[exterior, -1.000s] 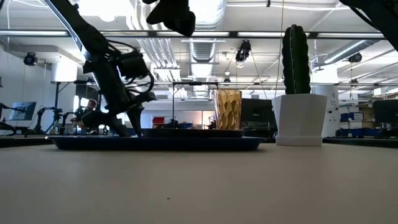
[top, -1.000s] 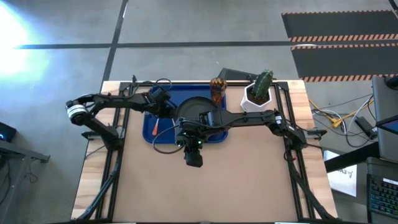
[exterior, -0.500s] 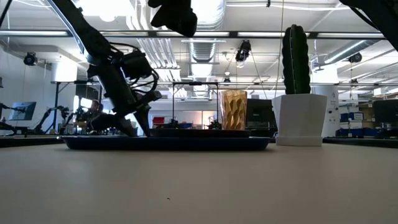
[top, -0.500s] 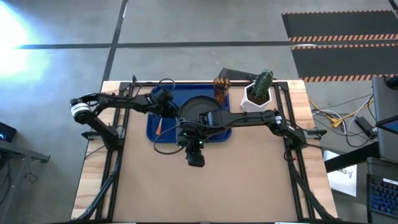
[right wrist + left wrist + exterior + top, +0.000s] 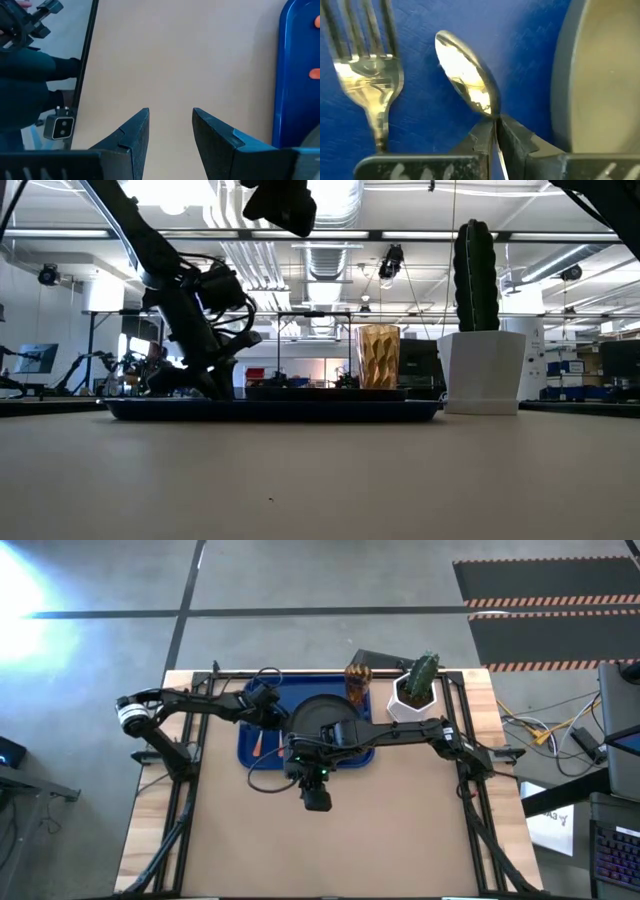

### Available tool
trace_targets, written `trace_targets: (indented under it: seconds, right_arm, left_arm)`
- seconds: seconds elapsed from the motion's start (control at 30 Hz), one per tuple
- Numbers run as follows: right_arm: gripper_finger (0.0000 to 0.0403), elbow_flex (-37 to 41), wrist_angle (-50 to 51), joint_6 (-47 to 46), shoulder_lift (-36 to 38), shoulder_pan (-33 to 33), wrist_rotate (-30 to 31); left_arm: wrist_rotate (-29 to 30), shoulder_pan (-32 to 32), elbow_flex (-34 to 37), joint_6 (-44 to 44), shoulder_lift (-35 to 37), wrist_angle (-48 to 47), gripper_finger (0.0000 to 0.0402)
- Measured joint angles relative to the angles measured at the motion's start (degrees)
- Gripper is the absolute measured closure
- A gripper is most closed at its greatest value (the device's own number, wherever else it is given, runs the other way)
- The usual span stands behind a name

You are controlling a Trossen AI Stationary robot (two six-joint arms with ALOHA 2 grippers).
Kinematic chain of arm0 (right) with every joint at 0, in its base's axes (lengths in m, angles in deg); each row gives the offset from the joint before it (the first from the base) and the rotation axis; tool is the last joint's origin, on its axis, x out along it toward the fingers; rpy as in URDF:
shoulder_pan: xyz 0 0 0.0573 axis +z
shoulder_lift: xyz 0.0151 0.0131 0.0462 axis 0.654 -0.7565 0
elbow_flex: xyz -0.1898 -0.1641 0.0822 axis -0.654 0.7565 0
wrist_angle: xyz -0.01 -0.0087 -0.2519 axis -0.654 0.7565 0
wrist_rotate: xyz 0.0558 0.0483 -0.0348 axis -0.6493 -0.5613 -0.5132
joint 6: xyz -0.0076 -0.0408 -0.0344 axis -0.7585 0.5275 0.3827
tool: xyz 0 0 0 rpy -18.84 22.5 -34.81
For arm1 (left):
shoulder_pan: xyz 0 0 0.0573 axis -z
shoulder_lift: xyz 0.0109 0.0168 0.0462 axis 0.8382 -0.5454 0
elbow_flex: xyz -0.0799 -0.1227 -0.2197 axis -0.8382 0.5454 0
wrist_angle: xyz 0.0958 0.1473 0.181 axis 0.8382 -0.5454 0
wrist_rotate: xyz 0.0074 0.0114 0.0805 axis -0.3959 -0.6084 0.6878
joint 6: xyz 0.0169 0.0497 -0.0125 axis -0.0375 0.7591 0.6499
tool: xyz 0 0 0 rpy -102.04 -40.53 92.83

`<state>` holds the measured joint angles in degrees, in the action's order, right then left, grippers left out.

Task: Pick and place plate/cup/fork/spoon on tray
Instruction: Adjust the orange spoon on the blue tray

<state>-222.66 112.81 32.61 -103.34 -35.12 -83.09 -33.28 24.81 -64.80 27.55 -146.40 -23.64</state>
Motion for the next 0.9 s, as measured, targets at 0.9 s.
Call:
trace_targets:
  seconds: [0.9]
  right_arm:
    - [0.0264,0.00,0.31,1.73,0.00,0.04,0.06]
  left_arm:
    - [12.24,3.25,-1.23,1.68,17.18,-18.29,0.0401]
